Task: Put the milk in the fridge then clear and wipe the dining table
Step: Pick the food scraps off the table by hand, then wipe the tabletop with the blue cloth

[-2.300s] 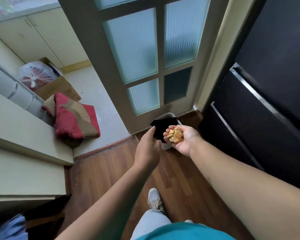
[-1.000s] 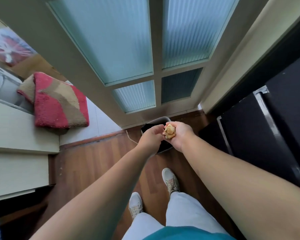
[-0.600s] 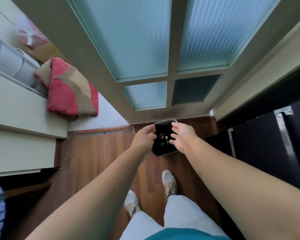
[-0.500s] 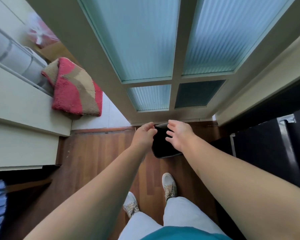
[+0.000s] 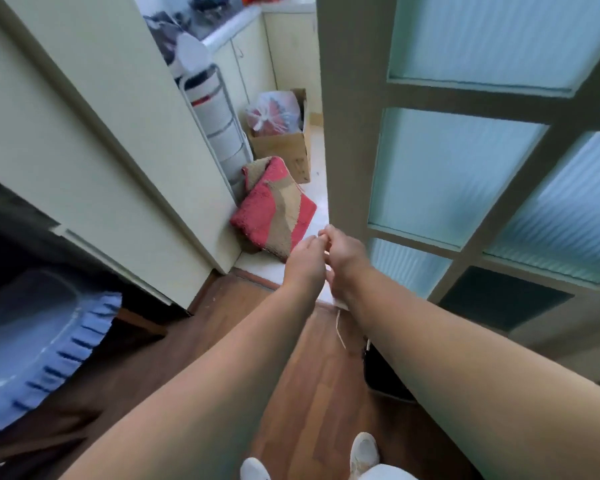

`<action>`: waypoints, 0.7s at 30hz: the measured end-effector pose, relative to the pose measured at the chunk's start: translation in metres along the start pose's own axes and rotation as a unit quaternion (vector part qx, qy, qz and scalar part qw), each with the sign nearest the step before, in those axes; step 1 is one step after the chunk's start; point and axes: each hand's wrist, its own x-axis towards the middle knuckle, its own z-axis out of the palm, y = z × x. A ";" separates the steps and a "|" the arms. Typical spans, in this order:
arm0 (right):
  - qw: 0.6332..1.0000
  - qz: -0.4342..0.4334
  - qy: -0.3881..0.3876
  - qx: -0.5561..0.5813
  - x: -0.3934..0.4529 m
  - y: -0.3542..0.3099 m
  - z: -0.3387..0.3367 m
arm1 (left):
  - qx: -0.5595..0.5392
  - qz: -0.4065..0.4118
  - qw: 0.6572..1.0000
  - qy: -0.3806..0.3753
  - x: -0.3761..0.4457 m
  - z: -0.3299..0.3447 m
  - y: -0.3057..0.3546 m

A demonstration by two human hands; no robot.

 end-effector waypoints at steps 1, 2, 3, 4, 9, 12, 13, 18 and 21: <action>1.000 -0.005 -0.018 -0.014 -0.006 -0.004 0.020 | -0.019 0.004 1.000 0.017 -0.002 -0.020 0.008; 0.999 -0.007 -0.039 -0.029 -0.014 -0.008 0.041 | -0.044 0.005 0.999 0.030 -0.004 -0.042 0.017; 0.998 -0.012 -0.055 -0.037 -0.021 -0.010 0.059 | -0.057 0.008 0.998 0.037 -0.006 -0.062 0.023; 0.996 -0.018 -0.075 -0.045 -0.028 -0.012 0.080 | -0.074 0.017 0.996 0.043 -0.009 -0.084 0.028; 0.983 -0.053 -0.146 -0.101 -0.078 -0.006 0.192 | -0.161 0.065 0.978 0.118 -0.042 -0.193 0.035; 0.971 -0.064 -0.182 -0.143 -0.102 0.017 0.254 | -0.182 0.089 0.966 0.162 -0.060 -0.258 0.026; 0.966 -0.065 -0.195 -0.157 -0.110 0.026 0.273 | -0.189 0.091 0.962 0.175 -0.067 -0.279 0.022; 0.943 -0.066 -0.257 -0.200 -0.144 0.083 0.362 | -0.228 0.093 0.937 0.247 -0.095 -0.374 -0.012; 0.929 -0.061 -0.289 -0.225 -0.167 0.124 0.412 | -0.250 0.075 0.917 0.301 -0.122 -0.429 -0.036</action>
